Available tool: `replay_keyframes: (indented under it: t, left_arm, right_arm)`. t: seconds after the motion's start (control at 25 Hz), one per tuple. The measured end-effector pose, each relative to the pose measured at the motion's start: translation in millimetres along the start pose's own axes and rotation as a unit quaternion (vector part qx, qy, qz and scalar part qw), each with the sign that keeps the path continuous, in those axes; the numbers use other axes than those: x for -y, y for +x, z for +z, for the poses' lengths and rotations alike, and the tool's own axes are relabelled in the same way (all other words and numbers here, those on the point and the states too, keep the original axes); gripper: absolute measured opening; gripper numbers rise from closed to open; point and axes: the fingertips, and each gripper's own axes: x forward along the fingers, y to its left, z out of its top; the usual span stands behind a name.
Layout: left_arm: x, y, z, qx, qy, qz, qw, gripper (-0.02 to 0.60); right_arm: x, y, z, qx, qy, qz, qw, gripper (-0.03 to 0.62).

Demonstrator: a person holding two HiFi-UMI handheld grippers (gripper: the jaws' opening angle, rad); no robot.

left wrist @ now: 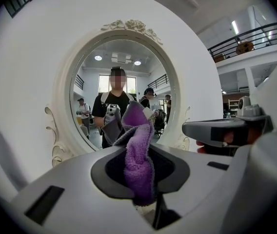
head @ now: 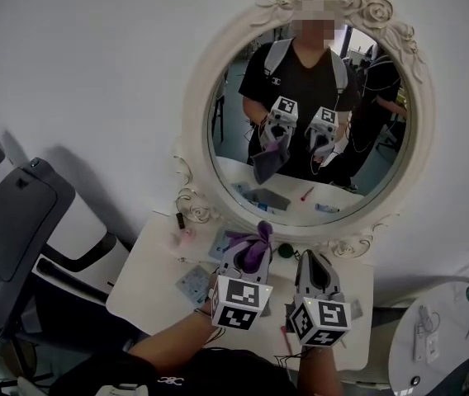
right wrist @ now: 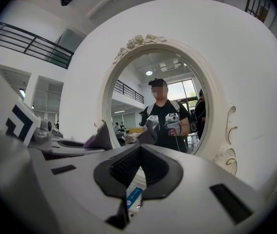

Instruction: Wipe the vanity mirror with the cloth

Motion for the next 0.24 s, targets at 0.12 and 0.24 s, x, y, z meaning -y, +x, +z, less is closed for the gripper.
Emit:
replay_keyframes:
  t: [0.12,0.24]
  left_arm:
    - [-5,10,-2,-0.002,-0.007,-0.006,1.0,0.066]
    - [-4,16,-5,-0.007,-0.012,-0.017,0.9998,0.066]
  right_arm:
    - [2,4,-9,-0.015,-0.017,-0.009,1.0,0.002]
    - [7,8,-13,-0.022,-0.014,-0.015,1.0,0.002]
